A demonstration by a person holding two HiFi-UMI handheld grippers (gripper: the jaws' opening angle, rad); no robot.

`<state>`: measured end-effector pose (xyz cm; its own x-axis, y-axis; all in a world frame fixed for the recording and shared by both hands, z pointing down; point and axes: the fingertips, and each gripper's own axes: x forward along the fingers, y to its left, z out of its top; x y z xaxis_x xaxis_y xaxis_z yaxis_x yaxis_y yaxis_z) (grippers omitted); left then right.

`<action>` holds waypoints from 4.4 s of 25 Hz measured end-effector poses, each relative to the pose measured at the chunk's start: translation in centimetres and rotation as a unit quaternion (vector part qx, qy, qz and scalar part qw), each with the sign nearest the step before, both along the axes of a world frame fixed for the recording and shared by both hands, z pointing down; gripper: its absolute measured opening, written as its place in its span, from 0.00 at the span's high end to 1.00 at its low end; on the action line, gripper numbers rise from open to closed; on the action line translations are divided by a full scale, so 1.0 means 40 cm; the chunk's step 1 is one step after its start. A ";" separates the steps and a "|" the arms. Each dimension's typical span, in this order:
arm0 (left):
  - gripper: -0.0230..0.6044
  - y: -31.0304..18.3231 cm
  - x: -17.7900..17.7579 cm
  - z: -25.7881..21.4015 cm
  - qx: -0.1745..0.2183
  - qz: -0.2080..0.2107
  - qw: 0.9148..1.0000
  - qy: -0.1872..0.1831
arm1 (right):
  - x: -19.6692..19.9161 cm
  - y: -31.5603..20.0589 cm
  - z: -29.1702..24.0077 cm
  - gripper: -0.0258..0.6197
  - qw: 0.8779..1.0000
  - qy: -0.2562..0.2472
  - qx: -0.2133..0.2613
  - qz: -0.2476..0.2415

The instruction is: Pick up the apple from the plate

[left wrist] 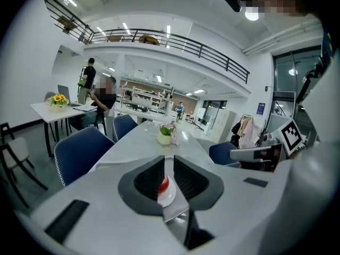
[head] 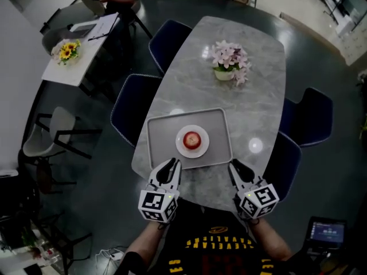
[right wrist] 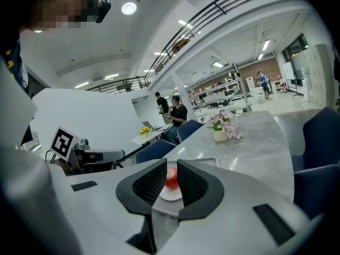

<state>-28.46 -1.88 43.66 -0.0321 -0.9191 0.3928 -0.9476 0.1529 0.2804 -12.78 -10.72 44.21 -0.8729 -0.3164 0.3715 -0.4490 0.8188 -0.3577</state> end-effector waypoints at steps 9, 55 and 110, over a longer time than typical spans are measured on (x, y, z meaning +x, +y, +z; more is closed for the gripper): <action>0.89 -0.070 -0.097 0.171 -0.072 0.029 0.995 0.055 | -0.080 -0.044 0.157 0.89 0.997 0.051 -0.055 0.022; 0.83 -0.128 -0.160 0.565 -0.268 0.012 0.904 0.334 | -0.213 -0.082 0.560 0.89 0.923 0.168 -0.336 0.077; 0.90 -0.119 0.247 0.419 -0.271 0.094 0.882 0.375 | 0.196 0.008 0.398 0.91 0.894 -0.006 -0.404 0.193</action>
<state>-18.58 -6.65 60.42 0.5562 -0.5517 0.6215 -0.5493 0.3171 0.7731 -4.96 -10.39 60.14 -0.7617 -0.2274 0.6067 -0.6350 0.0764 -0.7687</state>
